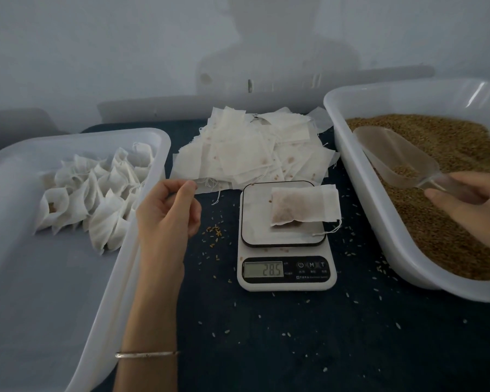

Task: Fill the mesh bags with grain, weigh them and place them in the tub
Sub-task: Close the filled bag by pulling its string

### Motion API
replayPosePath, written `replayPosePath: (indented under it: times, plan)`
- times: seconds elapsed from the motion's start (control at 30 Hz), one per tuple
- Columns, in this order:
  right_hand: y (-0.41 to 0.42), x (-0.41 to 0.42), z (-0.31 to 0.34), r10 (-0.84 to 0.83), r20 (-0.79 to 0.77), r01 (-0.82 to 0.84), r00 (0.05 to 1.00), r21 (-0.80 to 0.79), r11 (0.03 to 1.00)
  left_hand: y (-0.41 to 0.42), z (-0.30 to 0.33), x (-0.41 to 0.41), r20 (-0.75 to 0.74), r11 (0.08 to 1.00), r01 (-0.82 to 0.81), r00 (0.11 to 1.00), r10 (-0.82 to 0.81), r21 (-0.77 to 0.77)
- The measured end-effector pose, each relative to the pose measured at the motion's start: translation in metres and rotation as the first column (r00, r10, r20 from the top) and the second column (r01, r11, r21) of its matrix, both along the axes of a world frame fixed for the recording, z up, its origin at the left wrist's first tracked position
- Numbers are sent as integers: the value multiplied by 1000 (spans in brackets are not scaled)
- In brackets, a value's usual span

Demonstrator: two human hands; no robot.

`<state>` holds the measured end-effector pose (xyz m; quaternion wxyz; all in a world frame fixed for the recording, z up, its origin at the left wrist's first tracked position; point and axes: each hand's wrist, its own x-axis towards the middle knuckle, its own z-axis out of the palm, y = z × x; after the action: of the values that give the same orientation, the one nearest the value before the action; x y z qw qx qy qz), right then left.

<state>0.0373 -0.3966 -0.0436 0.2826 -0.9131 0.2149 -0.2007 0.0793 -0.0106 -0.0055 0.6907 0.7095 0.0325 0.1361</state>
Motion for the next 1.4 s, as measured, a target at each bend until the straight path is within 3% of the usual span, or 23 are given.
replayPosePath:
  times: [1.03,1.13,1.2,1.27,1.4]
  plan:
    - [20,-9,19,0,-45,-1,999,-29,1000,-3,0,-1,-19,1000,6,1000,-6,4]
    - [18,-8,17,-31,-57,28,998,-46,999,-7,0,1,3,999,46,999,-46,22]
    - [16,-8,15,-37,-81,32,996,-62,998,-16,5,4,45,986,121,991,-127,115]
    - [16,-7,14,-44,-114,36,992,-73,997,-33,12,9,51,916,265,955,-293,302]
    - [18,-6,16,-19,-156,3,988,-104,995,-77,15,23,-66,575,427,838,-542,698]
